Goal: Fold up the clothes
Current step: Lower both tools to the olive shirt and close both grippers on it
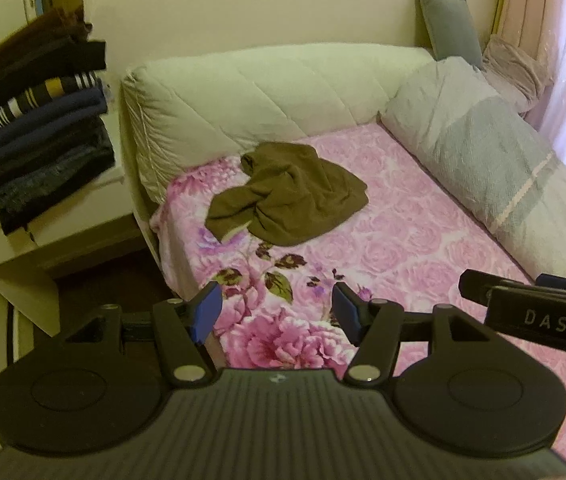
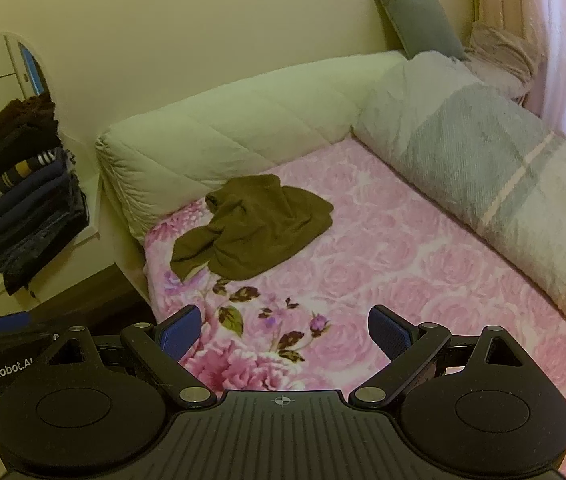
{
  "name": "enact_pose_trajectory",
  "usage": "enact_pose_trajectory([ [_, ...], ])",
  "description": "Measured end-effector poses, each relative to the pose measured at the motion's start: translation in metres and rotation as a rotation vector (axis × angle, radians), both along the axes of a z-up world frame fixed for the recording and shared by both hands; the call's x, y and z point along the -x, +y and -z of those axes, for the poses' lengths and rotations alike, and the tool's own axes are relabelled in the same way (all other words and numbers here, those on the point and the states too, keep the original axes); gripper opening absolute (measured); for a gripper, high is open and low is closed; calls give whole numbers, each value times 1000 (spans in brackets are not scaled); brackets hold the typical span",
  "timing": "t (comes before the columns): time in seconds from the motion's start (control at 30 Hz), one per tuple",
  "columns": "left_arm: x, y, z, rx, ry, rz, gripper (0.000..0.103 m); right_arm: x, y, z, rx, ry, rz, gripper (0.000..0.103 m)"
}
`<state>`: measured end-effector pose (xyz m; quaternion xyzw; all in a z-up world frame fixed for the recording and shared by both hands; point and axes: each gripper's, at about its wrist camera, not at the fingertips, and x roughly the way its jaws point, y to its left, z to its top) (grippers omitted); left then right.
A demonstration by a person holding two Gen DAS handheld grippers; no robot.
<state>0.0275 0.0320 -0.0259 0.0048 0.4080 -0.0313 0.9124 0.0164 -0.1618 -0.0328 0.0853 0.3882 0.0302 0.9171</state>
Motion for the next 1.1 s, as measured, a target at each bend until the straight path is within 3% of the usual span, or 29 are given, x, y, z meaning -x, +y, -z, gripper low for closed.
enact_pose_trajectory([
  [0.3, -77, 23, 47, 40, 96, 34, 57, -55, -9, 42, 12, 100, 72, 93],
  [0.77, -270, 47, 120, 48, 233, 140, 57, -213, 14, 136, -21, 326, 145, 93],
  [0.9, -328, 57, 142, 61, 246, 139, 57, -260, 17, 163, -85, 369, 172, 93],
  [1.1, -402, 70, 192, 70, 291, 131, 57, -316, 5, 216, -279, 425, 293, 93],
])
